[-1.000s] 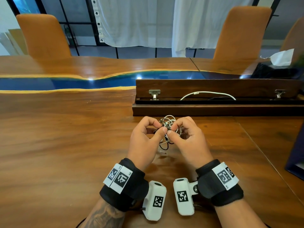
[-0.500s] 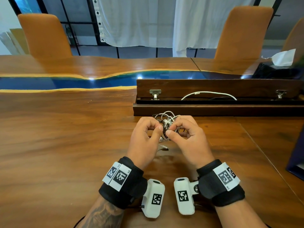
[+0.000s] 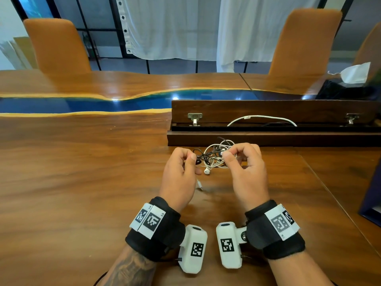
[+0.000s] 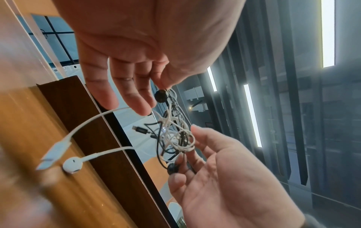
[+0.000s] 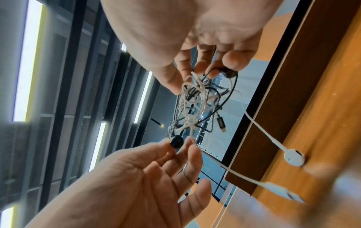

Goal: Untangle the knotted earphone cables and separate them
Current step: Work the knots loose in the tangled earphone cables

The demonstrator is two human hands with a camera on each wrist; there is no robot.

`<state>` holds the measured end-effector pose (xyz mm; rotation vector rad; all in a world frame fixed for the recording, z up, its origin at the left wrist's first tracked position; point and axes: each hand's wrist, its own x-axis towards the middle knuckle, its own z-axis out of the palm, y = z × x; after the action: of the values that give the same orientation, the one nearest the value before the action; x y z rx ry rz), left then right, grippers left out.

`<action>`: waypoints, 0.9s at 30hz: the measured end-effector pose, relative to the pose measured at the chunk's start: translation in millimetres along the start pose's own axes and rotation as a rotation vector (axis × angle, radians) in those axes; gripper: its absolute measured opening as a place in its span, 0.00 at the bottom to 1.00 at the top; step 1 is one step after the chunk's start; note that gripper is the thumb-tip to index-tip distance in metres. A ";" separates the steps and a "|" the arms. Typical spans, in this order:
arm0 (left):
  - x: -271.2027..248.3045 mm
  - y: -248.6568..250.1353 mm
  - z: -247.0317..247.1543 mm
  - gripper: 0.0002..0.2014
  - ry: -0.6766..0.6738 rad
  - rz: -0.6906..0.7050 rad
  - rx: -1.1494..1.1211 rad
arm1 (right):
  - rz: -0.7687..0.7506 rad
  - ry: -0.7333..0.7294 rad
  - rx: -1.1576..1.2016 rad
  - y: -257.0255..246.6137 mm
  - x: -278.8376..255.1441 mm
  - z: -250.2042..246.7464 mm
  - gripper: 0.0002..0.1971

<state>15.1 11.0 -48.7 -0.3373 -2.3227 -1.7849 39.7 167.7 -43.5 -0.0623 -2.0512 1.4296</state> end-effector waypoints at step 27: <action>-2.5 4.9 1.8 0.12 -0.055 -0.025 -0.143 | -0.035 -0.246 0.104 0.0 -7.2 2.2 0.03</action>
<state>18.9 13.9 -45.4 -0.3852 -2.2502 -1.9829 44.4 163.1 -47.3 0.2012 -2.1554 1.5862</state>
